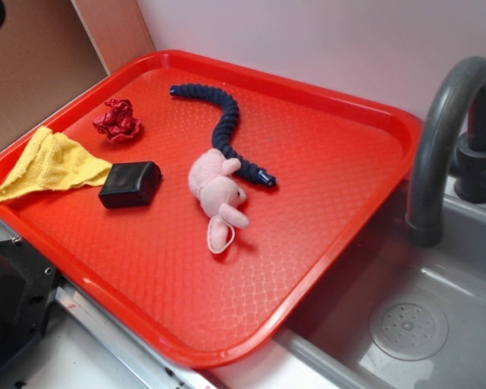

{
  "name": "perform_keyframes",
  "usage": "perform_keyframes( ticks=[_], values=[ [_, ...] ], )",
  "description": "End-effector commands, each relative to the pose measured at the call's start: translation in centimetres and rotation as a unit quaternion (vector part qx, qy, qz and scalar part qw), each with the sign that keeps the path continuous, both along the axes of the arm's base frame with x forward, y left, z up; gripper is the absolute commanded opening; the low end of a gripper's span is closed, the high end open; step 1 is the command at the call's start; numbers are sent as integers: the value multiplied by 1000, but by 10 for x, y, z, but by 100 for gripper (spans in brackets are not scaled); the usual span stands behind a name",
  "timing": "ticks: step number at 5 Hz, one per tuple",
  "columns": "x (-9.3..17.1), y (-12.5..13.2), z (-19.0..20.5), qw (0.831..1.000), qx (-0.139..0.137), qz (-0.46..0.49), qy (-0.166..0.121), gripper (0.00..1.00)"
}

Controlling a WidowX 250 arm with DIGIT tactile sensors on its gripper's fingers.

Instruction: Grab the pink bunny.

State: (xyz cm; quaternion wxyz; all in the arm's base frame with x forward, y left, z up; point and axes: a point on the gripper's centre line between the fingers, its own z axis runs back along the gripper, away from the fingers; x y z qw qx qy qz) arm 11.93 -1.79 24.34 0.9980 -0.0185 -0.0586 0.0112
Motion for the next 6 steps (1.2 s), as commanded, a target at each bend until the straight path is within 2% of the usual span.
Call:
perform_keyframes(
  ticks=[1, 2, 3, 4, 5, 6],
  values=[
    [0, 0, 0, 1000, 0, 0, 0, 100],
    [13, 0, -5, 991, -26, 123, -51, 100],
    [30, -10, -20, 967, 3, 244, -68, 100],
    [40, -13, -34, 930, 9, 363, -59, 100],
    [72, -21, -69, 877, 7, 477, -65, 100],
    [90, -23, -93, 834, 23, 547, -60, 100]
  ],
)
